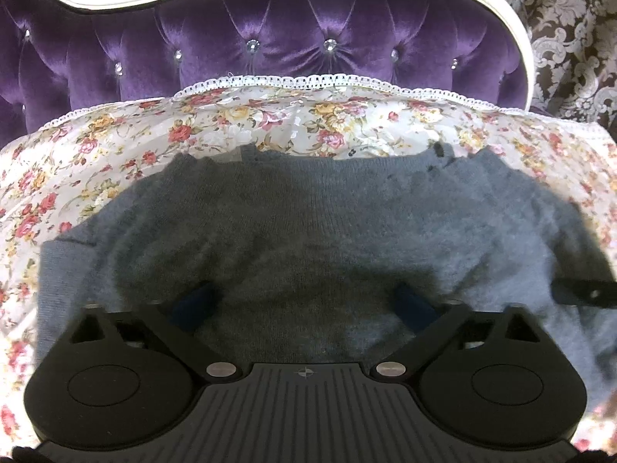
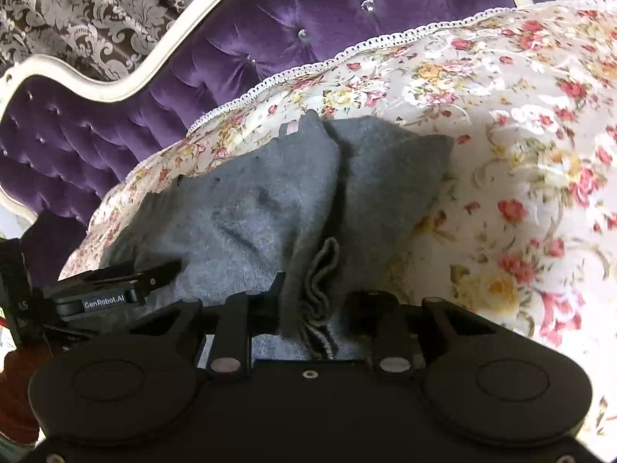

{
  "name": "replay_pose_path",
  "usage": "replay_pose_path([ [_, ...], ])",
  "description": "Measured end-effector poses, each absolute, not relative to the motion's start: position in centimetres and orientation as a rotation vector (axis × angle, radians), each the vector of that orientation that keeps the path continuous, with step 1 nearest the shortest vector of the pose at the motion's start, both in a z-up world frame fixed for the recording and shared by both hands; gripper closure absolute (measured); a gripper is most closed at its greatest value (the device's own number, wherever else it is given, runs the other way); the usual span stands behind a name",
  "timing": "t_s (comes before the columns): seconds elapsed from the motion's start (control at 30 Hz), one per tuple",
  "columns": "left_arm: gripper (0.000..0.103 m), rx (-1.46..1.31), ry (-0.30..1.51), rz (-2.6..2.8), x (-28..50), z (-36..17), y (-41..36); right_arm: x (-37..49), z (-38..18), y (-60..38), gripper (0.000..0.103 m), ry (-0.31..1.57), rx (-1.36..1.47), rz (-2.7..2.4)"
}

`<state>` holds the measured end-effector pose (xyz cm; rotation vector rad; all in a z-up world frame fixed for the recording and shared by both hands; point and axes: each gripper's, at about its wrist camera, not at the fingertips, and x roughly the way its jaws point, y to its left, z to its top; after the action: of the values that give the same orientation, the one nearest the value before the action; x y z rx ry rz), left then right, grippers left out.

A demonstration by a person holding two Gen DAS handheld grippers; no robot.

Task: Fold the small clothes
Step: 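Lift the held side over the sweater and open the right tool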

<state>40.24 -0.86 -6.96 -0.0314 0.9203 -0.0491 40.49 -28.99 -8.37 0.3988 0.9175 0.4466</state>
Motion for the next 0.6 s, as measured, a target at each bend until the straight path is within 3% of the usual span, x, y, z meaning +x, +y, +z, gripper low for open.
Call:
replay_pose_path([
  [0.17,0.025,-0.076,0.886,-0.099,37.0,-4.6,0.1,40.7,-8.8,-29.7,0.069,0.917,0.471,0.45],
  [0.33,0.025,-0.038,0.899,-0.098,34.6,-6.4,-0.6,40.6,-9.4,-30.4,0.07,0.905,0.538,0.455],
  [0.43,0.02,0.056,0.866,-0.089,34.3,-7.5,-1.6,40.7,-9.5,-30.6,0.071,0.903,0.554,0.454],
  [0.6,0.024,-0.028,0.848,-0.089,33.3,-5.6,-0.2,40.7,-8.9,-30.1,0.067,0.913,0.532,0.431],
])
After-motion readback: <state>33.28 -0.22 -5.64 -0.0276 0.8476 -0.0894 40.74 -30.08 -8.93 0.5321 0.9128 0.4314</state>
